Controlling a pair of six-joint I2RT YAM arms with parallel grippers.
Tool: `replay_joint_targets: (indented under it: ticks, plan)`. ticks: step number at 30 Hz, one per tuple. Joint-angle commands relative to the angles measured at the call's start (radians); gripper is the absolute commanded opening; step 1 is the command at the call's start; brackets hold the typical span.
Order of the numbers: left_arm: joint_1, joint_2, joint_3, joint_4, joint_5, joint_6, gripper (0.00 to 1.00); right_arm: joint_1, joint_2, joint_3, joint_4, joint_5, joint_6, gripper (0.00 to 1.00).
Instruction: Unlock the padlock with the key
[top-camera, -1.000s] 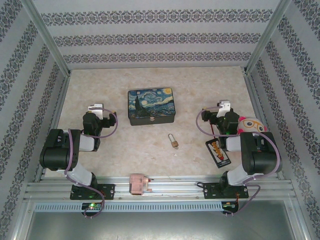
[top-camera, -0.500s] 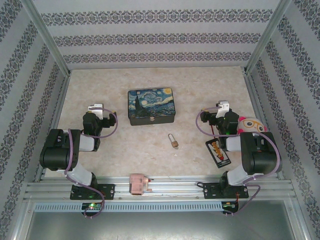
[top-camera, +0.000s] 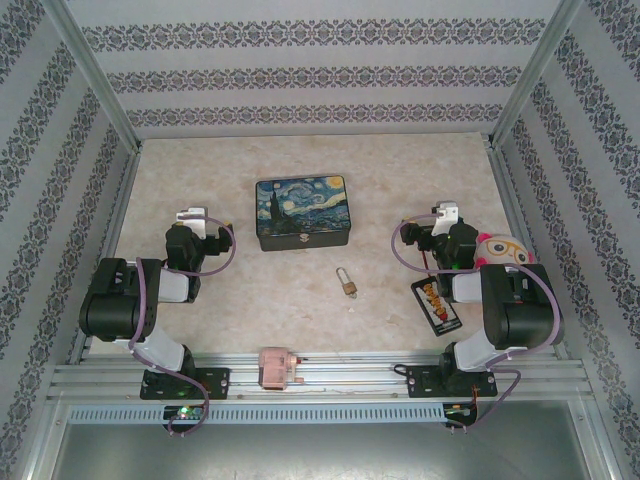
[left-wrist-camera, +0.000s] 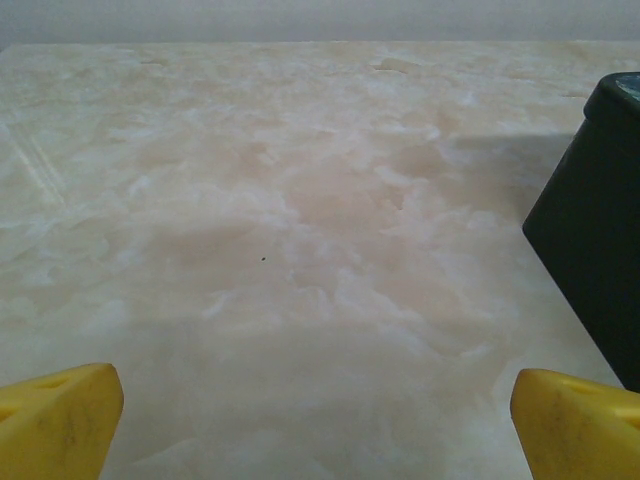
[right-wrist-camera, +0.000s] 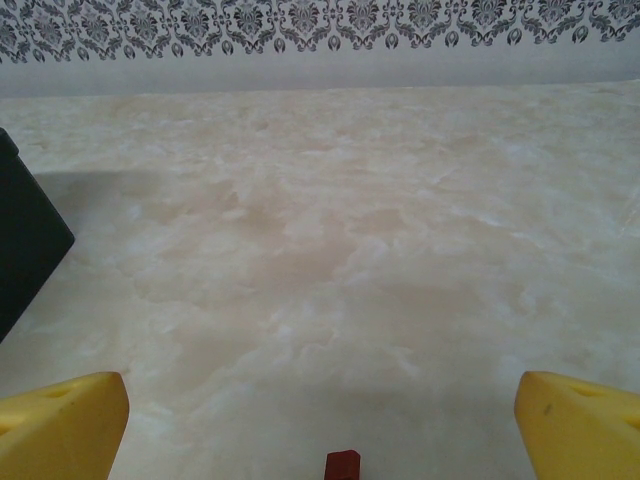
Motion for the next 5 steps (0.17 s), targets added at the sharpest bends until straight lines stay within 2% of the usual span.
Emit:
replay_joint_targets:
  ticks: [1,5]
  plan:
    - [-0.01,-0.016,0.018,-0.019,0.0,0.007,0.99,-0.006,-0.005,0.012,0.014,-0.022,-0.02,0.98]
    - [-0.009,-0.016,0.018,-0.018,0.0,0.007,0.99,-0.005,-0.005,0.012,0.014,-0.022,-0.02,0.98]
